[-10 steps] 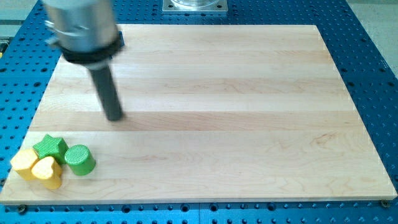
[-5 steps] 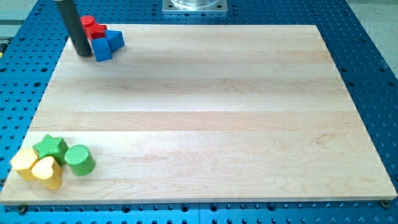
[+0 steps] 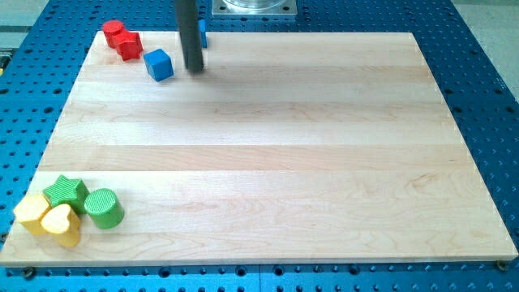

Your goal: Separate the blue blocks from each other

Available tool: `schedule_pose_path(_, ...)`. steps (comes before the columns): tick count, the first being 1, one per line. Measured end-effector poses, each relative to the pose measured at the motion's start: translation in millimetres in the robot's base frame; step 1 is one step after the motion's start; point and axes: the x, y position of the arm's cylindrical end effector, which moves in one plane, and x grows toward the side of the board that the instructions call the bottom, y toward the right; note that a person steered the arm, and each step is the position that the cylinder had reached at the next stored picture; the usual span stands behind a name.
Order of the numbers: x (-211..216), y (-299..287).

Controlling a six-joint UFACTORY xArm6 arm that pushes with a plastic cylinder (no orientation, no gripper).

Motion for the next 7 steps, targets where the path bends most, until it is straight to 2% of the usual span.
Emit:
schedule_pose_path(1, 8, -72)
schedule_pose_path(2, -27, -78)
schedule_pose_path(3, 13, -72)
schedule_pose_path(4, 18, -48)
schedule_pose_path(6, -57, -25)
schedule_pose_path(7, -52, 5)
